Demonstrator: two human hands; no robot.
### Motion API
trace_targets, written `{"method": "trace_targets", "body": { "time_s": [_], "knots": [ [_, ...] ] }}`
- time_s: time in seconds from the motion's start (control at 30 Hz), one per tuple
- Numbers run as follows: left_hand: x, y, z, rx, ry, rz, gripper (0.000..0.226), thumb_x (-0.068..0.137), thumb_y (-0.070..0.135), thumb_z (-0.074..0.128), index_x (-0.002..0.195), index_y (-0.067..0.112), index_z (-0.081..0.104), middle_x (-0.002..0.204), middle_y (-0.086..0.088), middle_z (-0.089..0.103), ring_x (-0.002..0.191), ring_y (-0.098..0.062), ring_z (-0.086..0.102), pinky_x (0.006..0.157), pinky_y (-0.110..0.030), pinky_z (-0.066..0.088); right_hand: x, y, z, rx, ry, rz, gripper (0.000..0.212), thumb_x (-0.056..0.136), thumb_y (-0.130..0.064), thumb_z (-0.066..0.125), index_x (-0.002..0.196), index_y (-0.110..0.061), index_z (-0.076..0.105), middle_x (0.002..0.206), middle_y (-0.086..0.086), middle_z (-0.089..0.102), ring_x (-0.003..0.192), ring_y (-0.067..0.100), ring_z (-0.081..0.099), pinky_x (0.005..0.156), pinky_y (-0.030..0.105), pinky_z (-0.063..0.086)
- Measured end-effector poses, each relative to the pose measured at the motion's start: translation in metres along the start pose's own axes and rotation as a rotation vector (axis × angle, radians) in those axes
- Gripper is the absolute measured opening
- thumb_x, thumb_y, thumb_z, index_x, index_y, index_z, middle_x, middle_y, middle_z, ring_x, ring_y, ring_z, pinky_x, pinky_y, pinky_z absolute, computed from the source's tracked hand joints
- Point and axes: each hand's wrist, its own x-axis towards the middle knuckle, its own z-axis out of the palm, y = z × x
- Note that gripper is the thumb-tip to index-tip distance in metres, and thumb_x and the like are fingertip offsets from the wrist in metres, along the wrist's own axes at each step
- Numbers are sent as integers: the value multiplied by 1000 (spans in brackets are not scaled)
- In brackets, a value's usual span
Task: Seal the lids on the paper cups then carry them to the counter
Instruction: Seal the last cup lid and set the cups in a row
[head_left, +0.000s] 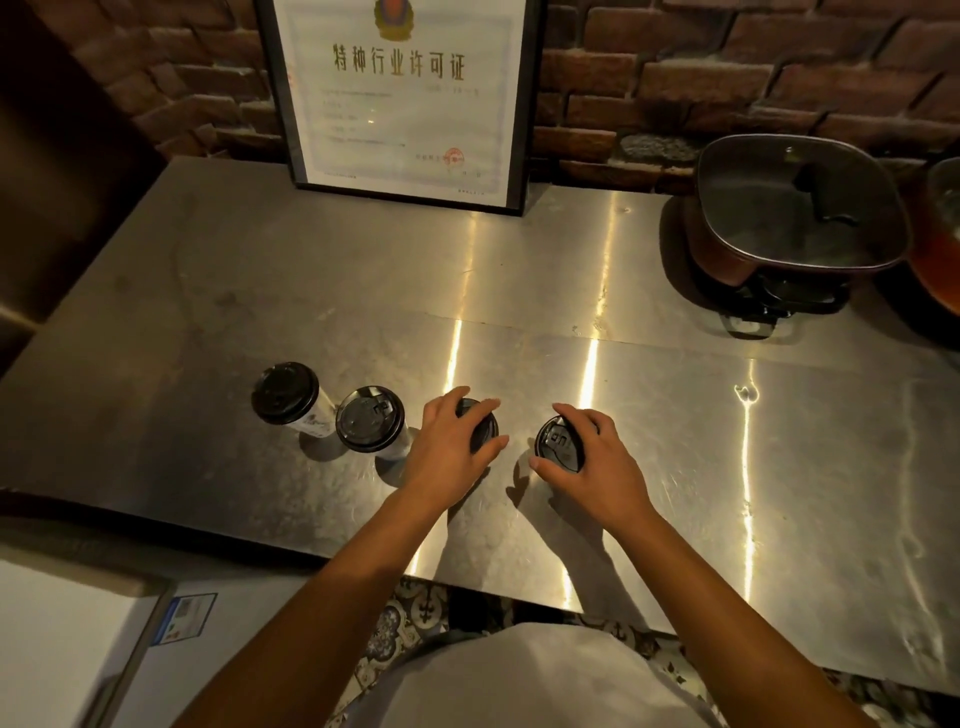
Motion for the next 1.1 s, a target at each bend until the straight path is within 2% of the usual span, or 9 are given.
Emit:
{"method": "trace_targets", "body": {
  "time_s": [0.1, 0.23, 0.37, 0.53, 0.67, 0.8, 0.9, 0.97, 1.1],
  "knots": [
    [-2, -5, 2, 30, 2, 16, 59, 92, 58, 61, 146, 40, 45, 159, 1, 29, 147, -23, 20, 110, -45, 43, -1, -3, -1, -22, 2, 17, 81, 81, -70, 69, 150, -43, 37, 150, -4, 44, 127, 22, 57, 96, 36, 56],
    [-2, -8, 2, 169, -30, 44, 69, 90, 61, 62, 150, 43, 33, 159, -1, 26, 146, -26, 21, 106, -45, 48, -3, -8, 0, -66, 19, 54, 81, 81, -72, 67, 150, -45, 36, 149, -2, 46, 126, 24, 59, 96, 40, 57],
    [-3, -8, 1, 232, -34, 64, 66, 91, 57, 60, 149, 41, 32, 156, -3, 29, 142, -28, 26, 100, -46, 54, -4, -16, 4, -139, 55, 86, 81, 81, -74, 65, 150, -45, 35, 147, 0, 49, 124, 25, 60, 94, 41, 58],
    [-3, -8, 0, 283, -30, 99, 66, 93, 55, 59, 149, 38, 31, 156, -5, 29, 139, -30, 31, 96, -42, 55, -4, -24, 9, -245, 58, 138, 93, 75, -81, 65, 152, -42, 29, 147, 4, 47, 123, 27, 60, 91, 42, 58],
    [-5, -6, -8, 252, -18, 155, 66, 92, 54, 62, 149, 36, 33, 160, -6, 23, 139, -32, 32, 99, -43, 51, -5, -26, 9, -273, 72, 147, 93, 76, -75, 69, 152, -38, 30, 148, 4, 47, 123, 27, 59, 91, 40, 57],
    [-7, 6, -35, 161, 51, 232, 67, 90, 54, 64, 148, 38, 35, 161, -3, 21, 139, -30, 31, 96, -42, 53, -15, -34, 8, -271, 164, 147, 94, 77, -71, 70, 154, -32, 32, 149, 2, 48, 126, 25, 57, 95, 41, 58],
    [-14, 12, -62, 102, 79, 248, 67, 89, 56, 64, 148, 41, 36, 160, 1, 23, 140, -27, 32, 96, -43, 55, -24, -56, -1, -242, 238, 84, 90, 80, -66, 71, 154, -38, 29, 153, 1, 44, 132, 25, 53, 98, 45, 58],
    [-22, 11, -82, 62, 107, 252, 65, 90, 57, 63, 148, 42, 36, 160, 2, 25, 140, -25, 33, 97, -44, 55, -26, -76, -10, -217, 298, 3, 84, 80, -61, 73, 151, -41, 33, 152, 0, 44, 132, 25, 53, 97, 46, 58],
    [-46, 1, -123, 52, 223, 217, 66, 91, 58, 62, 150, 46, 33, 160, 4, 26, 141, -23, 33, 101, -47, 51, -27, -121, -25, -154, 322, -128, 76, 82, -59, 75, 147, -41, 41, 146, -1, 51, 126, 23, 56, 95, 37, 57]
  ]
}}
